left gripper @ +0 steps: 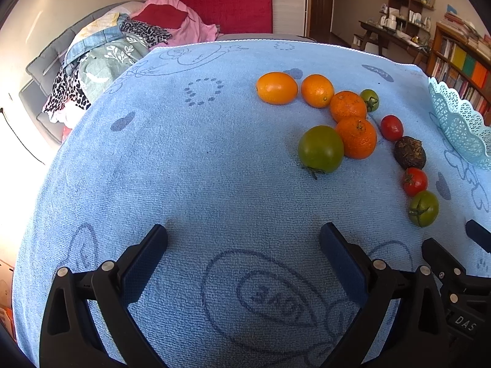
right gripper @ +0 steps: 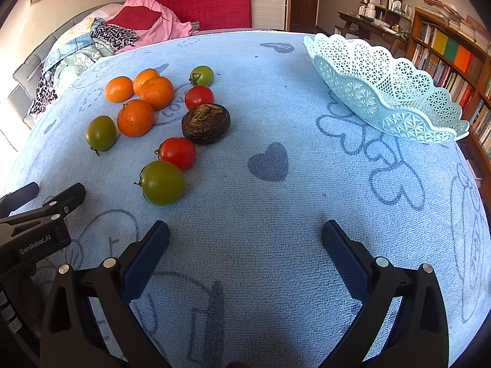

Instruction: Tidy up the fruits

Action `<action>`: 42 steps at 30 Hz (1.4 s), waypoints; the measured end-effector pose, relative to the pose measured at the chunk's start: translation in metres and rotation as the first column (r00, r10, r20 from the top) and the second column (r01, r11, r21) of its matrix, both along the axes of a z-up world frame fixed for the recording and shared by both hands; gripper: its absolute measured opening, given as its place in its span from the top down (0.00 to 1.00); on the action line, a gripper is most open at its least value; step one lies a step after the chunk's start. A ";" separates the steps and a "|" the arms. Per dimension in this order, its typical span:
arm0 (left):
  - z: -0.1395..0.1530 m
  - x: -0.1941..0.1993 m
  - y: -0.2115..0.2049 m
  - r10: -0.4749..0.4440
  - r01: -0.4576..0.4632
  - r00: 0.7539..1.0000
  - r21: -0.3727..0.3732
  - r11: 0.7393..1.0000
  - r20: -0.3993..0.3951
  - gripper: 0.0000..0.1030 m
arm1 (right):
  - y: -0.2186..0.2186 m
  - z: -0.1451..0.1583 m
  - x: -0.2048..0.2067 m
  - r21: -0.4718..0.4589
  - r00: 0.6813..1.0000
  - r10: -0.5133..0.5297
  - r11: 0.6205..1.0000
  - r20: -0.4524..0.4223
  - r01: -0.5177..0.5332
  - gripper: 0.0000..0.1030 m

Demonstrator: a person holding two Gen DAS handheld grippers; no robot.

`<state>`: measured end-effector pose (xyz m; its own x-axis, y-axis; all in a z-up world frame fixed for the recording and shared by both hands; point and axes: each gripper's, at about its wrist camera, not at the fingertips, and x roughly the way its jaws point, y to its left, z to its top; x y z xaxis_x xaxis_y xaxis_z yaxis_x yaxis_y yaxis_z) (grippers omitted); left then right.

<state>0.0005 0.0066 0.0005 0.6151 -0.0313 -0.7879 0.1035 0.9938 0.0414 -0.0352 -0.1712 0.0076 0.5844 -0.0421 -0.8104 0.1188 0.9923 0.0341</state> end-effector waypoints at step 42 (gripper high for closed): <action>0.015 0.039 -0.034 -0.152 0.158 0.985 -0.067 0.985 0.084 0.66 | 0.002 0.002 -0.002 -0.007 0.999 0.041 0.999 0.004 -0.041 0.02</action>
